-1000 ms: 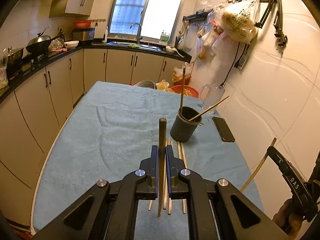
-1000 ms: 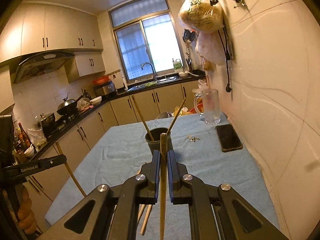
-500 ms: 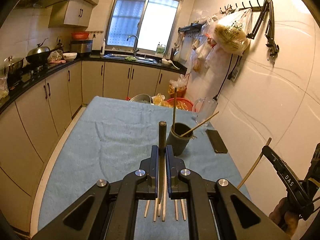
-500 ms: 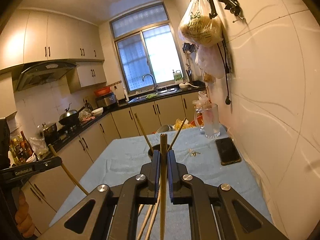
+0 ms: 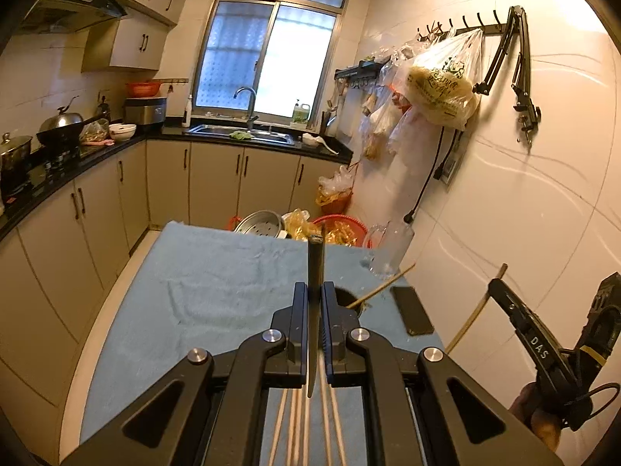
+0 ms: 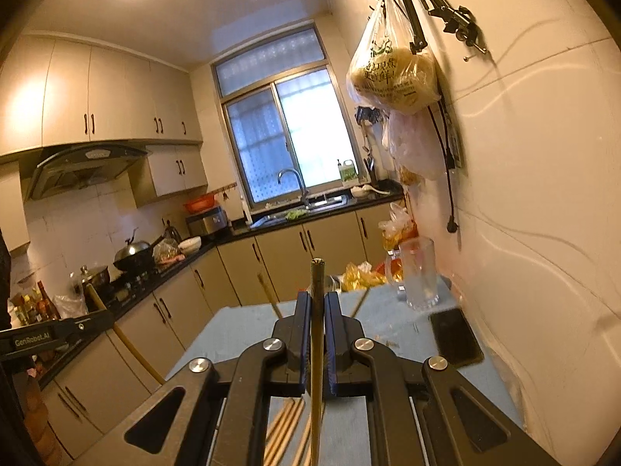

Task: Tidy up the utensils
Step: 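Lift the chopstick upright with the left gripper and carry it over the cup, then lower the chopstick into the grey cup and open the left gripper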

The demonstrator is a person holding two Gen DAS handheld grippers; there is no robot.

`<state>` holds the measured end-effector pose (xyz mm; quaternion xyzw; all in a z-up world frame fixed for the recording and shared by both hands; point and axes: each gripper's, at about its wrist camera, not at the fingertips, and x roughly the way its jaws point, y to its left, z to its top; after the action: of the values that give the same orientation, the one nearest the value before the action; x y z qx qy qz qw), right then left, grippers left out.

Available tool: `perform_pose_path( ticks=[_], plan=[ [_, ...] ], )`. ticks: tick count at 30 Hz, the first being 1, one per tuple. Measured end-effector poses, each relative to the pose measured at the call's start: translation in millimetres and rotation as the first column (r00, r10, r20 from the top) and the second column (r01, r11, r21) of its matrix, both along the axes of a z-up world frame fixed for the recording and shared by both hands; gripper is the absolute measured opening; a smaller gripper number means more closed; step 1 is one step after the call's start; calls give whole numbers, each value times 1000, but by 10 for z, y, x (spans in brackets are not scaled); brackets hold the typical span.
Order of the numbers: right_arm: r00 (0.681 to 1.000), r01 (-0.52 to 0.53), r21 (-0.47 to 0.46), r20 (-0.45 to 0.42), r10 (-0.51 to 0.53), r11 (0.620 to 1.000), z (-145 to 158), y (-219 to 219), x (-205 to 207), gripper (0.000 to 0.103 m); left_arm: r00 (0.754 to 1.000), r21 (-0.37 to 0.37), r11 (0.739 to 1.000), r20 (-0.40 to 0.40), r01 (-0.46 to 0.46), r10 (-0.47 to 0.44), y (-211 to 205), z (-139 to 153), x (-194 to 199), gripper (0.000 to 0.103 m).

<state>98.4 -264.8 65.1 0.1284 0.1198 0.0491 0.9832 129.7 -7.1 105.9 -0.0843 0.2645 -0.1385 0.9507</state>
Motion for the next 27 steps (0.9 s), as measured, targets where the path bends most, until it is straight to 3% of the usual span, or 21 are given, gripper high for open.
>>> perform_pose_path(
  ticks=[8,14,27],
  plan=[
    [998,17,10,60,-17,1000,232,-50,521,8,999,-32,999,33,-6,7,-169,221,473,7],
    [995,41,11,89,-42,999,290,-32,909,8,999,-13,1000,45,6,-6,-383,234,812,7],
    [991,103,51,84,-107,993,6,-13,1479,8,1000,10,1000,25,-8,8,-602,-68,1213,7]
  ],
)
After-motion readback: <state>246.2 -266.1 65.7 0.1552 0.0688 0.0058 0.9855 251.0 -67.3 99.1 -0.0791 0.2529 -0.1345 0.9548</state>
